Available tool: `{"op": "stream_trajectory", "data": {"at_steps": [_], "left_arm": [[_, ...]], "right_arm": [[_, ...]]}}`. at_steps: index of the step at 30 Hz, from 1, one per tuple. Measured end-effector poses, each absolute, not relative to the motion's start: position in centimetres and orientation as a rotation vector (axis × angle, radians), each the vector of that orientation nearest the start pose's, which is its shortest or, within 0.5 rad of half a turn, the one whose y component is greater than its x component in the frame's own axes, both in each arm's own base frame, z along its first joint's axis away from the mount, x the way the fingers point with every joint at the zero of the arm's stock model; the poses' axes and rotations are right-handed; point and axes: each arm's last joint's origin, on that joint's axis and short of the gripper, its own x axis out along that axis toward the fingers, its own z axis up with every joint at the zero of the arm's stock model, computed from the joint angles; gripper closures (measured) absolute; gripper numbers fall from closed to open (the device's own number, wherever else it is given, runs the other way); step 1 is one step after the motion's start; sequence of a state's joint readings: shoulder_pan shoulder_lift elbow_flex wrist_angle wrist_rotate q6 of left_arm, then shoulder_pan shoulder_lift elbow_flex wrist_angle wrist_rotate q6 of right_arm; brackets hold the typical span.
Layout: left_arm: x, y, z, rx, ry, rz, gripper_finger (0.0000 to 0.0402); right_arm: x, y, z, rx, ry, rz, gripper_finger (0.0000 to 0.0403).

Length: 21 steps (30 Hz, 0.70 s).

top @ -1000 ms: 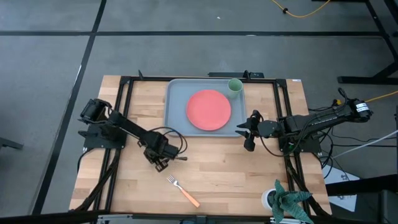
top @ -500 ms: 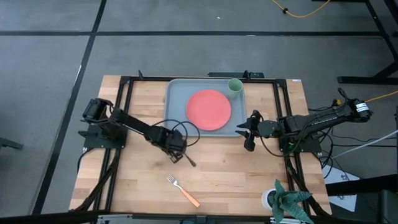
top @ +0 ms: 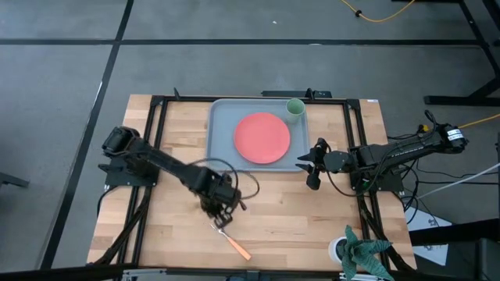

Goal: Pick and place plate/cup/fork/spoon on tray
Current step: Put the orange fork on the blue tray on the right side of the orange plate

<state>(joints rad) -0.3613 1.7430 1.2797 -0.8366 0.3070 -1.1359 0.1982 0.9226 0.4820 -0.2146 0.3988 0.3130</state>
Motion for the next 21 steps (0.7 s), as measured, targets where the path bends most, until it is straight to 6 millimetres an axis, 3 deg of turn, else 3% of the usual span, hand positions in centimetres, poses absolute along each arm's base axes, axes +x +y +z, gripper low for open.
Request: {"op": "stream_trajectory", "data": {"at_steps": [7, 11, 15, 21], "left_arm": [[33.5, -17.6, 17.7, -1.095, 1.493, 0.120, 0.0401], [33.7, -19.1, 15.4, -1.105, 1.543, 0.126, 0.0401], [34.1, -19.0, 12.7, -1.079, 1.576, 0.202, 0.0401], [35.3, -16.5, 11.6, -1.040, 1.585, 0.160, 0.0401]], "right_arm": [[18.1, 2.5, 20.6, 0.108, 0.589, -0.289, 0.0282], [18.1, 2.5, 20.6, 0.107, 0.591, -0.289, 0.0282], [18.1, 2.5, 20.6, 0.105, 0.596, -0.290, 0.0282], [17.9, 2.4, 20.4, 0.095, 0.622, -0.293, 0.0282]]}}
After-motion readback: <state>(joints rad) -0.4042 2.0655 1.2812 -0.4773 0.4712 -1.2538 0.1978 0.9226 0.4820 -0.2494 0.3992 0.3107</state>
